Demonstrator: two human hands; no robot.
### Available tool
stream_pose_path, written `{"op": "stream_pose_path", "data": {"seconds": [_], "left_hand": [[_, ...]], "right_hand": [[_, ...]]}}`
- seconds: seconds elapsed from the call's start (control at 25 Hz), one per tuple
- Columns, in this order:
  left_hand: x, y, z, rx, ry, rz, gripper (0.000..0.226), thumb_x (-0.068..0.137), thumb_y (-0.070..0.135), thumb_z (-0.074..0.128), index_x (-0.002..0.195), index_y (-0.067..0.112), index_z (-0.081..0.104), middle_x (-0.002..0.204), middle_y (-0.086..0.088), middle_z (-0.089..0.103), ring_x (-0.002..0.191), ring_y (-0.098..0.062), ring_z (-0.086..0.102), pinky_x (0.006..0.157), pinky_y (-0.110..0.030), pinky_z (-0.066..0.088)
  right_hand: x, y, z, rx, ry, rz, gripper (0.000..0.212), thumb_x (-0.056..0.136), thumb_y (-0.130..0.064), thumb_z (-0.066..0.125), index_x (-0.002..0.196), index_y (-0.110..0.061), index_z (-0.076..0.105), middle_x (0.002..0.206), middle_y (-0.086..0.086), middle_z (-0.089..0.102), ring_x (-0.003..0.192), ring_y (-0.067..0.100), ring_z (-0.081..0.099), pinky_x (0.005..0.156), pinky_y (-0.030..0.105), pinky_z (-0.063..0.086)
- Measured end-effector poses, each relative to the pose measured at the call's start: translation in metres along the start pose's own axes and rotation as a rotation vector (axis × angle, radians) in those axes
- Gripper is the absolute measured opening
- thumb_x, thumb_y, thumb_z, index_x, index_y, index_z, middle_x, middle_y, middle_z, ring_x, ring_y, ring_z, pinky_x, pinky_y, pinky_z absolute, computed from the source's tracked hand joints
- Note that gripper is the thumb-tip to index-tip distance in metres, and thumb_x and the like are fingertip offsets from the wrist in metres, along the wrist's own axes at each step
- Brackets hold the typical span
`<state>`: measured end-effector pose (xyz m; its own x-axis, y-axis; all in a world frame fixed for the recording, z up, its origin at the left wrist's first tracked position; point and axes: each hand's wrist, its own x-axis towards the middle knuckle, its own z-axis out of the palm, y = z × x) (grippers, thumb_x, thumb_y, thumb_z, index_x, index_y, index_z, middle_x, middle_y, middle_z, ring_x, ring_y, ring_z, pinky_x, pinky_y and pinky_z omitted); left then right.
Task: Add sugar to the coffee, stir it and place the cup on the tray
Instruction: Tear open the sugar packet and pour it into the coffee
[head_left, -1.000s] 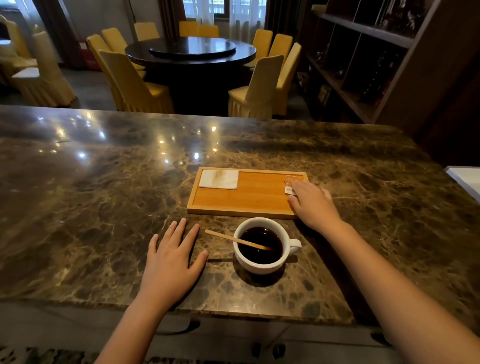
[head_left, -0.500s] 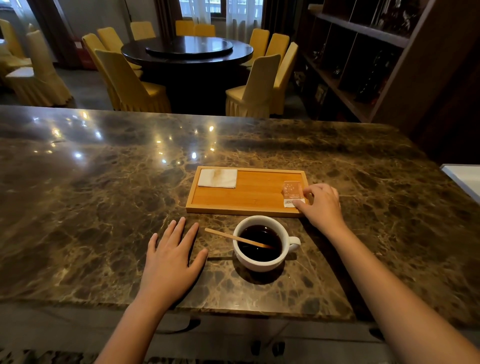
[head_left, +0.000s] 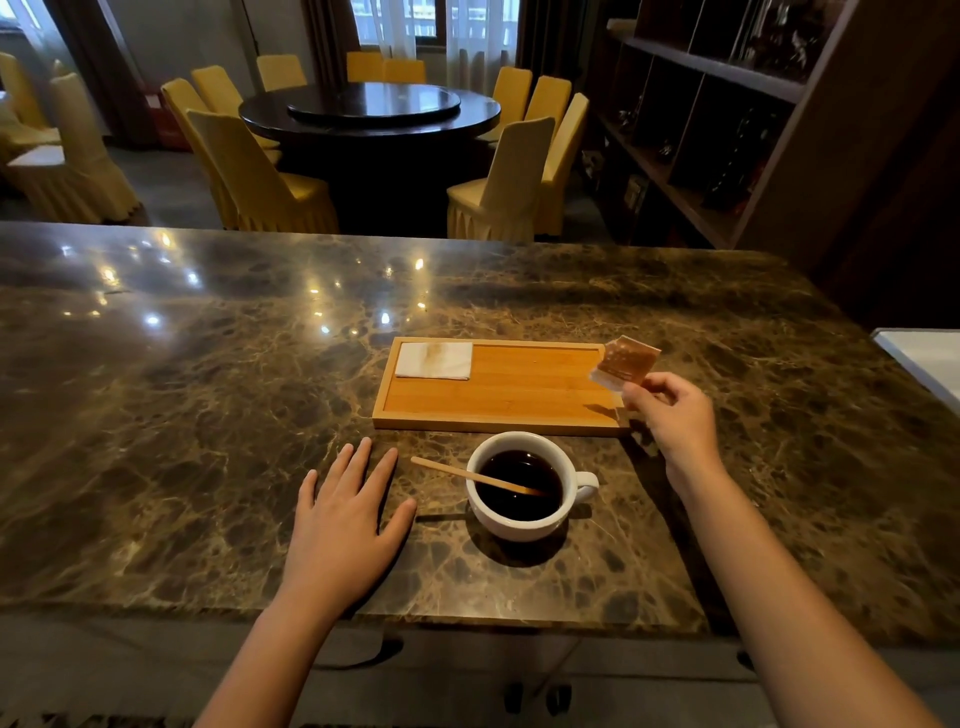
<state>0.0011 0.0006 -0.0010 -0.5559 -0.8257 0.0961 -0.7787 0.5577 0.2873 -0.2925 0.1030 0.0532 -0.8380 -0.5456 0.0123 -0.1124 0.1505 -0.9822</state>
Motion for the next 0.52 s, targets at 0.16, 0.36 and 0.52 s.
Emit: {"op": "stream_pose_path", "data": {"seconds": [0.16,0.36,0.52], "left_hand": [[0.0,-0.001,0.001,0.011,-0.008,0.003,0.078,0.073,0.068,0.004,0.142,0.033,0.013,0.155,0.001,0.007,0.142,-0.013,-0.001,0.116,-0.047,0.001],[0.001,-0.002,0.003,0.014,-0.009,0.007,0.078,0.074,0.068,0.005,0.142,0.033,0.014,0.155,0.0,0.009,0.142,-0.014,0.0,0.116,-0.048,0.002],[0.001,-0.002,0.002,0.015,-0.013,0.006,0.079,0.073,0.068,0.004,0.142,0.032,0.014,0.155,0.0,0.009,0.142,-0.015,0.0,0.116,-0.047,0.001]], "right_hand": [[-0.025,-0.01,-0.01,0.172,-0.143,-0.034,0.01,0.084,-0.008,0.062,0.088,-0.017,0.064,0.077,0.003,0.067,0.063,0.011,0.061,0.057,0.023,0.048],[-0.047,-0.025,-0.015,0.142,-0.203,-0.176,0.012,0.084,-0.009,0.063,0.082,-0.02,0.068,0.071,0.003,0.064,0.058,0.009,0.055,0.051,0.02,0.046],[-0.056,-0.046,-0.014,-0.064,-0.233,-0.358,0.013,0.083,-0.009,0.064,0.085,-0.02,0.068,0.08,-0.001,0.068,0.064,0.006,0.062,0.054,0.017,0.052]]}}
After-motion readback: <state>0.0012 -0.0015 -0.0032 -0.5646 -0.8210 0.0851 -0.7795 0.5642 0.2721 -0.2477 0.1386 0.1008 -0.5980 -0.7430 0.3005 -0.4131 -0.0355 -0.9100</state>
